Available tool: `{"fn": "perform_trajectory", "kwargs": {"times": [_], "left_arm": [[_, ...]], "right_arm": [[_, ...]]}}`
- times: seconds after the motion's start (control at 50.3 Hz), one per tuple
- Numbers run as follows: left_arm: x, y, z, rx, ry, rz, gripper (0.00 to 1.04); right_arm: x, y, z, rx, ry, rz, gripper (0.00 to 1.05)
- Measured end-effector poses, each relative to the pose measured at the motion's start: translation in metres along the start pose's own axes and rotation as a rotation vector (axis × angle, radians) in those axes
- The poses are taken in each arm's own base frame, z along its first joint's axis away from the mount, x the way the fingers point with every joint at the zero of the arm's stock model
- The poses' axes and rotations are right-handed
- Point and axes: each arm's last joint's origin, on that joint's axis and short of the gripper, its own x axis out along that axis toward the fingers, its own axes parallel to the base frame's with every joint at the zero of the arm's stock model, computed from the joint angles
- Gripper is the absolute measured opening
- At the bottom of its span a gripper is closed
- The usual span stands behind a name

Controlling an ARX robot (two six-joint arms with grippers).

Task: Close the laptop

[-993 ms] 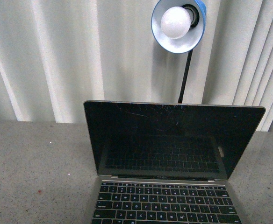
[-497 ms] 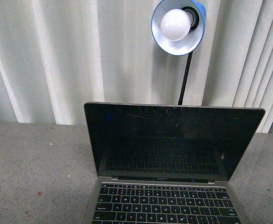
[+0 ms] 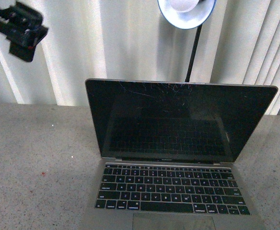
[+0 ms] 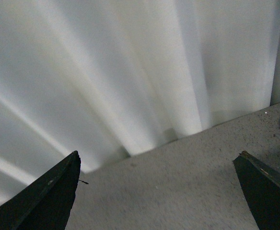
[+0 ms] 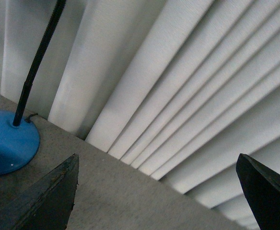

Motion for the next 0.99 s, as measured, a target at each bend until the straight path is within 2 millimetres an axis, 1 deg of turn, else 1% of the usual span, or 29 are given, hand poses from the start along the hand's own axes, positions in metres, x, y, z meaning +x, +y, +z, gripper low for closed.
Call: {"fn": "perform_trajectory", "kwargs": {"times": [0.06,0.119,0.199,0.238,0.318,0.397,0.457,0.596,0.715,0.775,0.815,0.854,0.874,0.993], "left_arm": [[0.014,-0.001,0.021,0.138,-0.043,-0.046,0.98],[0.026,-0.002,0.043,0.304,-0.08,-0.081,0.98],[0.034,-0.006,0.058,0.456,-0.096,-0.103,0.98],[0.038,-0.009,0.063,0.523,-0.098,-0.115,0.98],[0.045,-0.019,0.071,0.716,-0.095,-0.16,0.98],[0.052,-0.031,0.074,0.897,-0.074,-0.212,0.98],[0.057,-0.039,0.075,0.991,-0.053,-0.248,0.98],[0.063,-0.048,0.078,1.111,-0.011,-0.301,0.98],[0.065,-0.052,0.084,1.173,0.017,-0.331,0.98],[0.066,-0.052,0.088,1.193,0.027,-0.33,0.98],[0.066,-0.052,0.092,1.213,0.033,-0.321,0.96],[0.067,-0.053,0.095,1.228,0.038,-0.315,0.87],[0.067,-0.053,0.095,1.232,0.043,-0.314,0.85],[0.068,-0.056,0.096,1.263,0.078,-0.34,0.66]], "right_arm": [[0.019,-0.006,0.01,-0.117,-0.018,0.051,0.97],[0.034,-0.01,0.018,-0.227,-0.036,0.085,0.97],[0.046,-0.011,0.024,-0.334,-0.043,0.125,0.97],[0.051,-0.011,0.026,-0.375,-0.046,0.143,0.97],[0.061,-0.008,0.033,-0.495,-0.06,0.207,0.97],[0.068,0.001,0.04,-0.615,-0.09,0.289,0.97],[0.071,0.008,0.044,-0.696,-0.112,0.353,0.97],[0.076,0.018,0.046,-0.844,-0.135,0.456,0.97],[0.079,0.02,0.044,-0.954,-0.142,0.538,0.97],[0.081,0.02,0.044,-0.998,-0.156,0.565,0.89],[0.081,0.02,0.046,-1.033,-0.175,0.584,0.79],[0.081,0.019,0.047,-1.047,-0.182,0.6,0.71],[0.081,0.019,0.048,-1.057,-0.187,0.603,0.68],[0.08,0.018,0.05,-1.112,-0.211,0.62,0.5]]}}
